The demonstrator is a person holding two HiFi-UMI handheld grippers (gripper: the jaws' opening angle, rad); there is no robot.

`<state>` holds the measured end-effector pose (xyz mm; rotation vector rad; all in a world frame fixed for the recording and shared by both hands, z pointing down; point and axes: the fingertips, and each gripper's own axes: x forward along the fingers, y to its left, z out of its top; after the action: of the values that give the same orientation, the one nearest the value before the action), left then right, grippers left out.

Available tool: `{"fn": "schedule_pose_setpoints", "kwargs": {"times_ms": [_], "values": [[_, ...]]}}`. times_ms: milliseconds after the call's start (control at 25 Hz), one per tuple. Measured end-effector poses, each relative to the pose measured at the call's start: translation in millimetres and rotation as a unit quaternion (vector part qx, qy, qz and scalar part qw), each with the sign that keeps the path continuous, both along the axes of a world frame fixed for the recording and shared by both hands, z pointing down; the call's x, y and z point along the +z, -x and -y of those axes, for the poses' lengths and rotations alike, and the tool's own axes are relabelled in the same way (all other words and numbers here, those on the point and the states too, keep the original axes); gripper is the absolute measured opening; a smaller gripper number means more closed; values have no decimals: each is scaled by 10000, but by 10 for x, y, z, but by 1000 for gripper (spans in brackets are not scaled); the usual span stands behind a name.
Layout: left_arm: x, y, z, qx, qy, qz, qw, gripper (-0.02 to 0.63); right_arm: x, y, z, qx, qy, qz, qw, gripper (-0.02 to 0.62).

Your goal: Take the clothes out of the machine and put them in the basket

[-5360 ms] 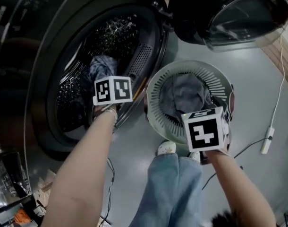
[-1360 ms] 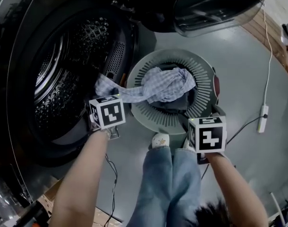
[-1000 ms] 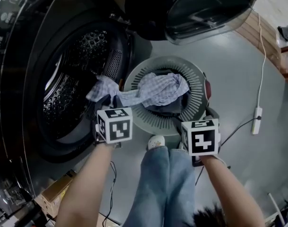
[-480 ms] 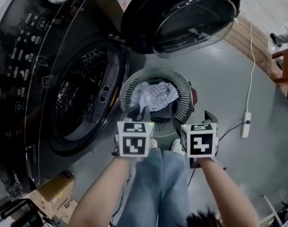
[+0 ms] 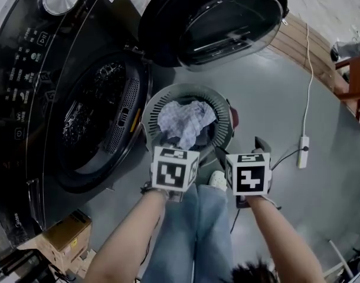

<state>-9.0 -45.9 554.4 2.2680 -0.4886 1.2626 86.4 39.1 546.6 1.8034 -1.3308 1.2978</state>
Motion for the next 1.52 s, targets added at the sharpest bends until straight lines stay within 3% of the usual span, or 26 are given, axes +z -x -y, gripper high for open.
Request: {"fn": "schedule_pose_setpoints", "kwargs": {"times_ms": [40,160,360,640,960,1120,1320,1520], "values": [[73,44,-6,-24,42,186,9998,574,13,12,-15,-32,8,10,10000,497],[153,180,67,-109,-137,523,9985,575,25,39,-36,-91,12,38,10000,497],[41,275,158,-336,-200,543,9978,575,-67,48,-22,-151,7,29,9999,497],[-600,400,214,-469,-403,622,9961,574,-702,24,-35,-123,-46,55,9999,497],[-1447,473,195,-669,-541,470,9952,574,-1570,166,-41,-315,-92,65,9994,497],[-1821,528,305,-782,-826,362,9928,574,-1921,173,-23,-179,-334,32,9993,497],[-2101,697,204,-940,-706,430,9921,574,-2224,196,-126,5,-336,49,9994,497],[-2493,719,270,-1106,-792,157,9906,574,-2581,169,-160,171,-403,125,9990,495]]}}
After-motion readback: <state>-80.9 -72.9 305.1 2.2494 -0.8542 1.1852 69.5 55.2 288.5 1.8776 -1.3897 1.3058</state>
